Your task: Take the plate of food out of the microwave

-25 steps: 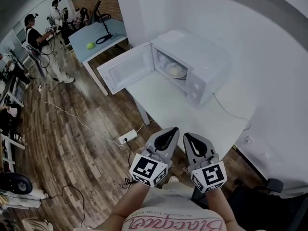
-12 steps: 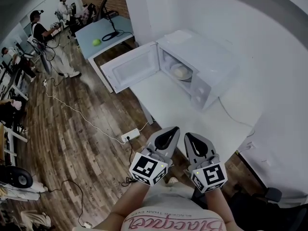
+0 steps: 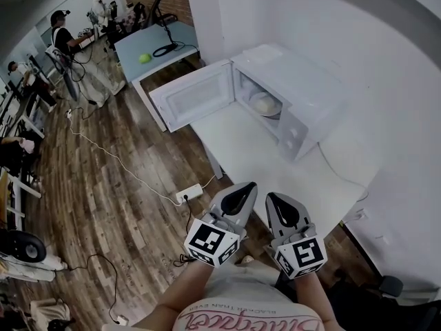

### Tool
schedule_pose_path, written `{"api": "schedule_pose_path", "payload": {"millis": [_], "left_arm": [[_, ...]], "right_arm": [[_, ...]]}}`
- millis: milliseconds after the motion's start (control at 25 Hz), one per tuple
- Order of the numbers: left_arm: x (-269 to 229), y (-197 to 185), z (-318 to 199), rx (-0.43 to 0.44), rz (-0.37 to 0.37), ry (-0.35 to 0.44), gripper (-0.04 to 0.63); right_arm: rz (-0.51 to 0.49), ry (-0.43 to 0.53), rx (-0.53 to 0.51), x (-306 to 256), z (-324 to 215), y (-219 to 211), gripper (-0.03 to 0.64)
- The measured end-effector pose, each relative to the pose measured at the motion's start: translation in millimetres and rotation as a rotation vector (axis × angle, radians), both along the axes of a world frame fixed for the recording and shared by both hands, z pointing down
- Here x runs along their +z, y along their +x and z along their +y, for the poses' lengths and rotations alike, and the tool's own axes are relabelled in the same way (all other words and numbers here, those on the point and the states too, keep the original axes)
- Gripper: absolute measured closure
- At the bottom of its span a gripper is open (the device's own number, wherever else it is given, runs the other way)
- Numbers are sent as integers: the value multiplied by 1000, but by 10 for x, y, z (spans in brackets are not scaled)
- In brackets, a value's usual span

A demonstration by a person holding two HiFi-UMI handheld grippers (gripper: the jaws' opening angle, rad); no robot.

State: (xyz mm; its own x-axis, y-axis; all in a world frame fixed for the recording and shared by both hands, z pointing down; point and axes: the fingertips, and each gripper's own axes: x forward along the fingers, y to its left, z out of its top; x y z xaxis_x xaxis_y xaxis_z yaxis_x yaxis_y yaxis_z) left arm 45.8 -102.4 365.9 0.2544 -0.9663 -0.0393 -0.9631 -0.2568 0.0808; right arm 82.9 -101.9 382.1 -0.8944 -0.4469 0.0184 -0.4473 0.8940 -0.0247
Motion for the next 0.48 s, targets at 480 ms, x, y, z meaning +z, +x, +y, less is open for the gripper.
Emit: {"api": "schedule_pose_path", "payload": {"millis": [480], "left_arm": [[45, -226, -212, 52, -22, -6, 594]], "right_arm": [[-30, -27, 37, 23, -211, -207, 606]]}}
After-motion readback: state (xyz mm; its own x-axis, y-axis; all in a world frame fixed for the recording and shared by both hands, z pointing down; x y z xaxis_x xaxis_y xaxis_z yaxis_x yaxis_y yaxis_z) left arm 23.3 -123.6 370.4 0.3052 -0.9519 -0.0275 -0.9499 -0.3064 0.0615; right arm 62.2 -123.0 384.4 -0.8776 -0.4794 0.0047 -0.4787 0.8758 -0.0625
